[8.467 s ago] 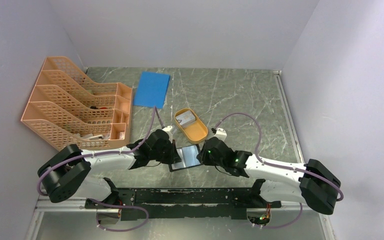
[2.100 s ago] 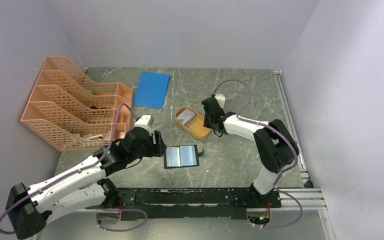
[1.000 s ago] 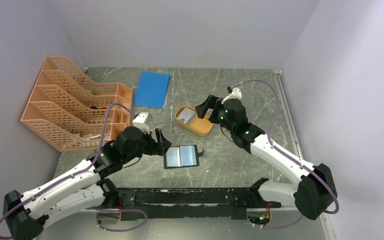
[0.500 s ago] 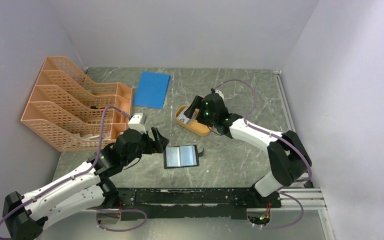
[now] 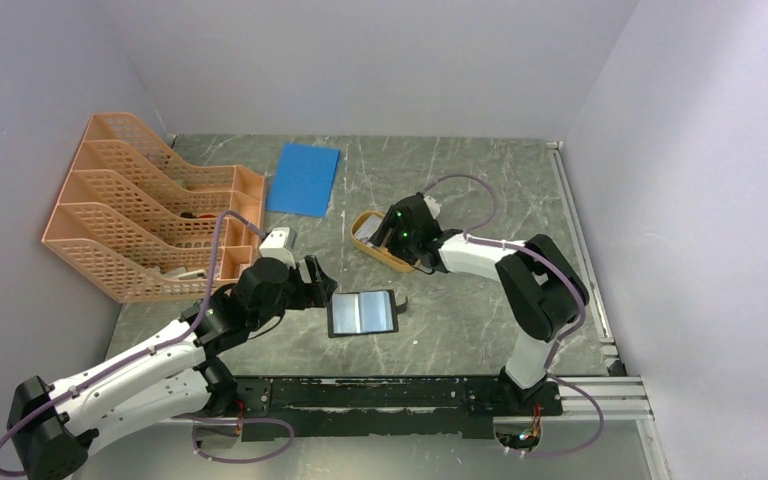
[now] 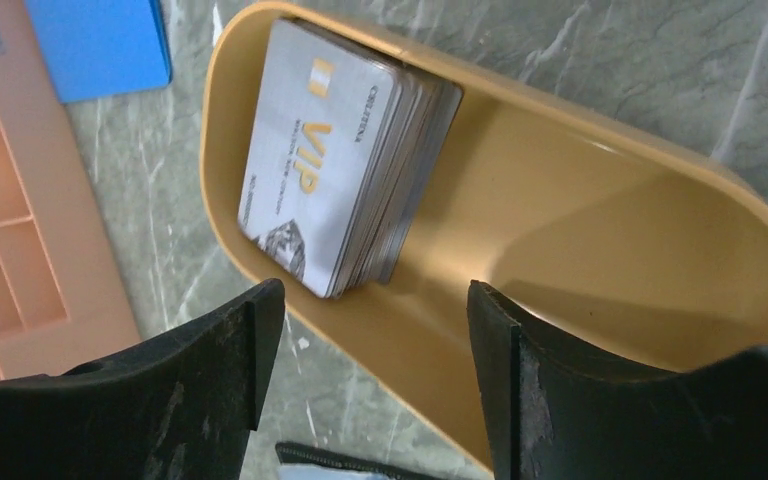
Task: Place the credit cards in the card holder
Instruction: Pick up the credit card from the storage box.
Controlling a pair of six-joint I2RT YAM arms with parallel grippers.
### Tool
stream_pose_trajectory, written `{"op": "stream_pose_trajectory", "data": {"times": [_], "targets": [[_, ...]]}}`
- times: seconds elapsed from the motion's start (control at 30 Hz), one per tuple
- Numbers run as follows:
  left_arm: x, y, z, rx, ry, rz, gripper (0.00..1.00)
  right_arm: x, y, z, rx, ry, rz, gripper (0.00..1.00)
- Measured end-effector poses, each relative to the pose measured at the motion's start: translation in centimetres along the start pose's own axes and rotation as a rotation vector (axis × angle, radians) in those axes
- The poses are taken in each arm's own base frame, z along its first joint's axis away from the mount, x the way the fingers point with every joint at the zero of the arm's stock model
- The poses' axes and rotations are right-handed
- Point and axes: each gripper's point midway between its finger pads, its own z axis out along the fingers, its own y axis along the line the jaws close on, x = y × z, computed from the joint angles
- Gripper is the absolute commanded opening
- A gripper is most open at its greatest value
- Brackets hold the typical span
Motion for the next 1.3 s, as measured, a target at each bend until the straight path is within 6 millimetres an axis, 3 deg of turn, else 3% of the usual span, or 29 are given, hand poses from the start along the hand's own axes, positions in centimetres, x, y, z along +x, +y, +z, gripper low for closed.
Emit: {"op": "stream_pose_trajectory", "data": {"times": [0.4, 0.7, 1.3], "targets": [[0.0, 0.1, 0.1, -0.005, 0.001, -0.003, 0.85, -1.1, -0.6, 2.2, 0.06, -0.051, 0.061, 0.67], [0.4, 0.4, 0.4, -0.021, 0.016, 0.004, 0.85, -1.7, 0.0, 3.4, 0.056, -0.066, 0.073, 0.57], [0.4, 0.4, 0.4, -0.023, 0.014, 0.004, 0.85, -1.7, -0.3, 3.3, 0.03, -0.084, 0.095, 0.41]]}}
